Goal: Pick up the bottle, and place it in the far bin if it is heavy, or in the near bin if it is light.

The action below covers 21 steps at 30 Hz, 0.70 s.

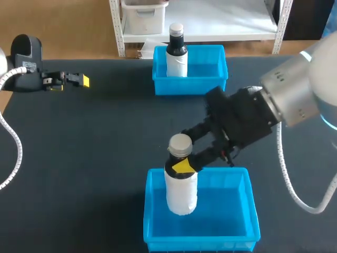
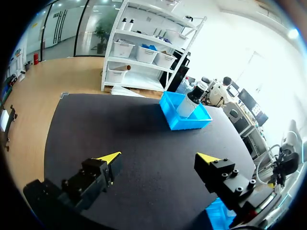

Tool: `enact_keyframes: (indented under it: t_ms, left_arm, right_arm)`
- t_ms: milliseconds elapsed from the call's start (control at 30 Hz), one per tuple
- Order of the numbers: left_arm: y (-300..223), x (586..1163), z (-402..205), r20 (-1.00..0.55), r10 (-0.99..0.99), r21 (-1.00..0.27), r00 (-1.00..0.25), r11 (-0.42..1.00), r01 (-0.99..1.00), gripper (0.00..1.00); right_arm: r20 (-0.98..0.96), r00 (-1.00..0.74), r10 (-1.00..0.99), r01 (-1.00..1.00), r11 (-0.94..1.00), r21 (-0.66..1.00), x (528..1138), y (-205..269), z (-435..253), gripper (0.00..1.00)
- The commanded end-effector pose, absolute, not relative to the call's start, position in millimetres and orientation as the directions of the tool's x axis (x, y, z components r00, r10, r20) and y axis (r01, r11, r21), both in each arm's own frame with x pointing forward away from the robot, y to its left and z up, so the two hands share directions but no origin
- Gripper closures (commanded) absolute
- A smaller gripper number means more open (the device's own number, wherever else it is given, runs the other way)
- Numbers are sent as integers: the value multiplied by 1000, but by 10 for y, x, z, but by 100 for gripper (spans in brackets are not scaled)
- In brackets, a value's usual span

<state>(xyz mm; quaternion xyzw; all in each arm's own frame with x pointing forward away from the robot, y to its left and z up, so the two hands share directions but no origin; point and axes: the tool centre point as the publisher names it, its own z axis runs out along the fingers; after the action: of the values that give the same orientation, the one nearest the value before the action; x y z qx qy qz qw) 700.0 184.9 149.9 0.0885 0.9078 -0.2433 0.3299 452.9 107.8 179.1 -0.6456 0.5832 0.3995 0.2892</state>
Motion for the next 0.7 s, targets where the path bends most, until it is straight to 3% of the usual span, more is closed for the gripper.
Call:
enact_keyframes:
  t_ms: [33, 700]
  left_arm:
    - [1849, 7000, 1499, -642, 0, -383, -767, 866, 321, 0]
    - [1849, 7000, 1499, -642, 0, -383, -767, 866, 321, 0]
  right_arm:
    - [-854, 2, -520, -982, -161, 96, 4600, 1121, 1686, 100]
    - [-849, 17, -529, -979, -183, 95, 4695, 1123, 1381, 100]
